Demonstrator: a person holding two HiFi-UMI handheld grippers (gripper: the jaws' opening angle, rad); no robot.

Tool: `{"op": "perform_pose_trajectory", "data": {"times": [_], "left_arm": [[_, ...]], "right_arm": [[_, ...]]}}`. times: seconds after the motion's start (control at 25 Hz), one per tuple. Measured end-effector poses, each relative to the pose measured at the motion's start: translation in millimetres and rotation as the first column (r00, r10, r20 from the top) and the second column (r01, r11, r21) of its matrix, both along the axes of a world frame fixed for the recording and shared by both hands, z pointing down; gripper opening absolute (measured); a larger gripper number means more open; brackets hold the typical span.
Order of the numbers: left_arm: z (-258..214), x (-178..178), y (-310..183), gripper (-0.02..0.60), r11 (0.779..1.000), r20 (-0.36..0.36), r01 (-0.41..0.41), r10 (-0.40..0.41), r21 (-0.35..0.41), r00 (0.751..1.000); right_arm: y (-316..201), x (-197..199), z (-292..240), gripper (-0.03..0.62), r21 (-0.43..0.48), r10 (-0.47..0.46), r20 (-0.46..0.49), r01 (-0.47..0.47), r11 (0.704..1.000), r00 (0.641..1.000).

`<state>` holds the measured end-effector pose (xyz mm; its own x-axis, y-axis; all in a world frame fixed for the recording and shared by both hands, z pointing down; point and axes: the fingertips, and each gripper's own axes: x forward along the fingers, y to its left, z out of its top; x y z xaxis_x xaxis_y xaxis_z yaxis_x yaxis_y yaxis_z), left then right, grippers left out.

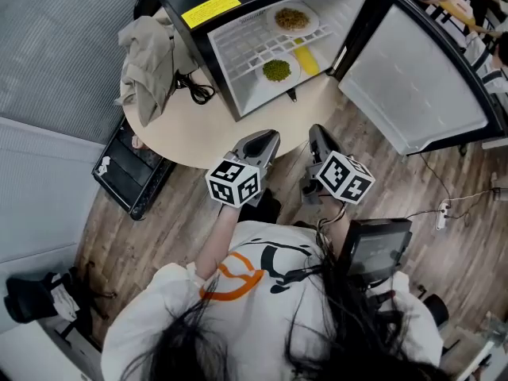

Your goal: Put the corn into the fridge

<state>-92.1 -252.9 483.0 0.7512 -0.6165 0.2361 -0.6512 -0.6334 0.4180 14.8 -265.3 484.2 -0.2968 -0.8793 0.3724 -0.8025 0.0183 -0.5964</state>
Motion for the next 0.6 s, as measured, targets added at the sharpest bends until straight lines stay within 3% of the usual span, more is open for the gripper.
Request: {"op": "perform_pose_trajectory", "data": {"times": [0.6], "left_arm": [[-7.3, 47.4, 99.3, 0.033, 0.992, 0.04, 0.127, -0.128, 0.01, 0.991]], "right_arm": [[91.9, 35.7, 10.8, 0.029, -0.024, -0.185, 0.04, 0.186, 0.982, 0.982]]}}
